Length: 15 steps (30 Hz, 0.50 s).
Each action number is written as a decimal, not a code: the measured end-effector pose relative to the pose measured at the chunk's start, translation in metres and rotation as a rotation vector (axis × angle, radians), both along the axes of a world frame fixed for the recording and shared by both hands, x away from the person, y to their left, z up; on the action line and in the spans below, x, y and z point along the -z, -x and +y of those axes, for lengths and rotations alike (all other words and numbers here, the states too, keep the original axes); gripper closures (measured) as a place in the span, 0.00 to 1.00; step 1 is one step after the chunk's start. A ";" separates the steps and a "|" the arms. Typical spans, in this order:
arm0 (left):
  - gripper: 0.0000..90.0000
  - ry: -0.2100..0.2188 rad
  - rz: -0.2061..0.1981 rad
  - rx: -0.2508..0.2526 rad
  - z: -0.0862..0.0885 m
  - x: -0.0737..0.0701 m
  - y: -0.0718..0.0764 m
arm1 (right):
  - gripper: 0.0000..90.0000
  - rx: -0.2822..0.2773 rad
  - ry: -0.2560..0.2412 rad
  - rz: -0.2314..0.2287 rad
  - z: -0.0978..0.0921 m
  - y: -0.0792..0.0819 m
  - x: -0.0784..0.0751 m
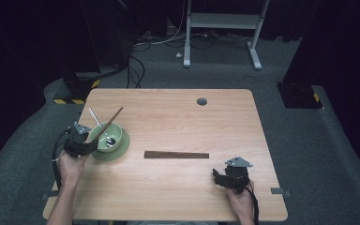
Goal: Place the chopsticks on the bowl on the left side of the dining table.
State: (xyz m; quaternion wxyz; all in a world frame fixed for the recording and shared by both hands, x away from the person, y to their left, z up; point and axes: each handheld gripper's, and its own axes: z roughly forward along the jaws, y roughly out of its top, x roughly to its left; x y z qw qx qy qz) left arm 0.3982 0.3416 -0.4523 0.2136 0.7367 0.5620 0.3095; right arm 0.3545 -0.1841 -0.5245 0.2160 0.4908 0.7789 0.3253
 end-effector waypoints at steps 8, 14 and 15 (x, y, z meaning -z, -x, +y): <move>0.52 0.008 0.007 -0.026 0.007 -0.001 -0.004 | 0.25 0.000 0.000 0.000 0.000 0.000 0.000; 0.51 0.022 0.008 -0.043 0.011 0.000 -0.007 | 0.25 0.001 0.000 -0.001 0.000 0.000 0.000; 0.51 0.026 0.007 -0.046 0.011 0.000 -0.007 | 0.25 0.001 0.000 0.000 0.000 0.000 0.000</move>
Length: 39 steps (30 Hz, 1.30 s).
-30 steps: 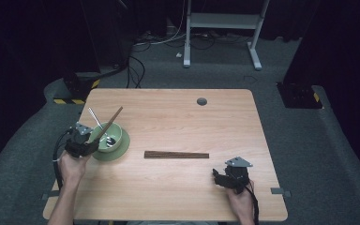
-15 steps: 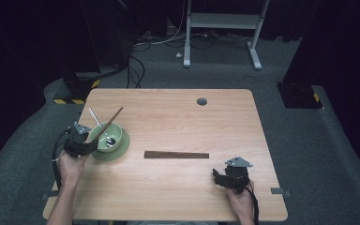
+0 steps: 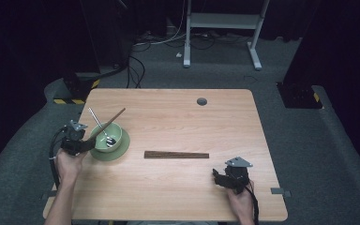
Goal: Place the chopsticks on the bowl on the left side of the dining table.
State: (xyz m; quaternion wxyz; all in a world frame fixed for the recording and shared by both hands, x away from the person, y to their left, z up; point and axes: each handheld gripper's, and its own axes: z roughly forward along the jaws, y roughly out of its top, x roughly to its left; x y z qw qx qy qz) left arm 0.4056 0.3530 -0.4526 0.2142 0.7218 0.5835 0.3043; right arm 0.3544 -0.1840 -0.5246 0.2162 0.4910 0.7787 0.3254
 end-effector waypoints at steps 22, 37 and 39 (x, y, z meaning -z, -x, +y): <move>0.51 0.003 0.011 -0.039 0.005 -0.001 -0.015 | 0.25 0.001 0.000 0.000 0.000 0.000 0.000; 0.44 0.057 -0.031 0.009 -0.007 -0.014 -0.017 | 0.25 0.001 0.000 0.000 0.000 0.000 0.000; 0.43 0.081 -0.034 0.030 -0.010 -0.018 -0.018 | 0.25 0.001 0.000 0.000 0.000 0.000 0.000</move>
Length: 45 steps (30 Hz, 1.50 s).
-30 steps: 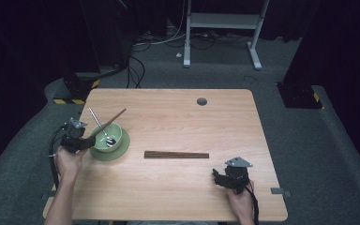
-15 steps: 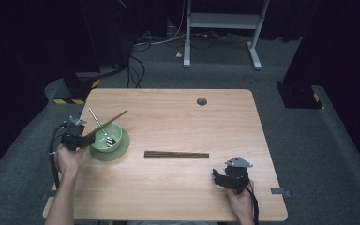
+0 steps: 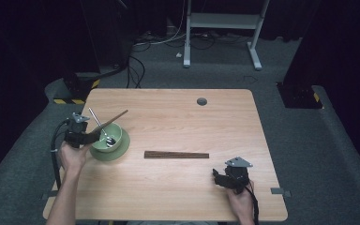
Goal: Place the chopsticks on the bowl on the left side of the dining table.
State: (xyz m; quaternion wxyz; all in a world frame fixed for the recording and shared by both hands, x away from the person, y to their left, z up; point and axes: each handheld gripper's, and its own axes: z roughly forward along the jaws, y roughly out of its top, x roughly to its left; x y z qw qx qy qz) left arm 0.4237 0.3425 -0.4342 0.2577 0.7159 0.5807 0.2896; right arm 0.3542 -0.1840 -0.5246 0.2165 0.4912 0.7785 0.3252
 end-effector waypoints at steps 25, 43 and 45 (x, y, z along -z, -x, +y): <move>0.32 0.215 -0.029 0.121 -0.035 -0.006 -0.034 | 0.25 0.000 -0.002 0.002 0.000 0.000 0.000; 0.27 0.251 0.000 0.112 -0.025 0.008 -0.049 | 0.25 0.004 -0.002 0.002 0.000 0.000 0.000; 0.27 0.253 0.004 0.115 -0.026 0.010 -0.050 | 0.25 0.004 -0.002 0.002 0.000 0.000 0.000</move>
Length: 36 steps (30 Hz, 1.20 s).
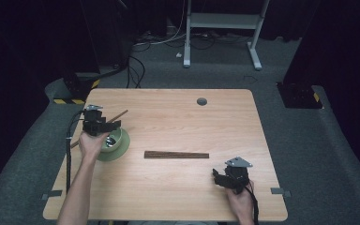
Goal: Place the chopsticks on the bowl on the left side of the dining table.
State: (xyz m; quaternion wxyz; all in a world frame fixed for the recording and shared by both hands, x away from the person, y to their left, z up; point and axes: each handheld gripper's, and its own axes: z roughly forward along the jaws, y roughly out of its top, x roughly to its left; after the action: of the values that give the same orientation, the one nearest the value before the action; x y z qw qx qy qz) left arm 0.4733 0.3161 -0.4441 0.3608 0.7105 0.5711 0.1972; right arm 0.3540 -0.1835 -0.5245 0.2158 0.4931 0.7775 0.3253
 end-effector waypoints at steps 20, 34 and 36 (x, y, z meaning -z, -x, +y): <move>0.28 -0.001 0.025 0.012 -0.005 0.006 -0.004 | 0.25 0.000 0.000 0.000 0.000 0.000 0.000; 0.27 -0.004 -0.019 -0.044 0.001 0.006 -0.007 | 0.25 0.000 0.000 -0.001 0.000 0.000 0.000; 0.27 -0.007 -0.010 -0.046 0.001 0.007 -0.008 | 0.25 0.000 0.000 0.000 0.000 0.000 0.000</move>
State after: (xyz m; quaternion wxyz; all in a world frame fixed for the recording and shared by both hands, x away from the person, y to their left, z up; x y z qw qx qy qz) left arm 0.4817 0.3175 -0.4514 0.3566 0.6975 0.5848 0.2107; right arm 0.3540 -0.1835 -0.5245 0.2158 0.4932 0.7774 0.3253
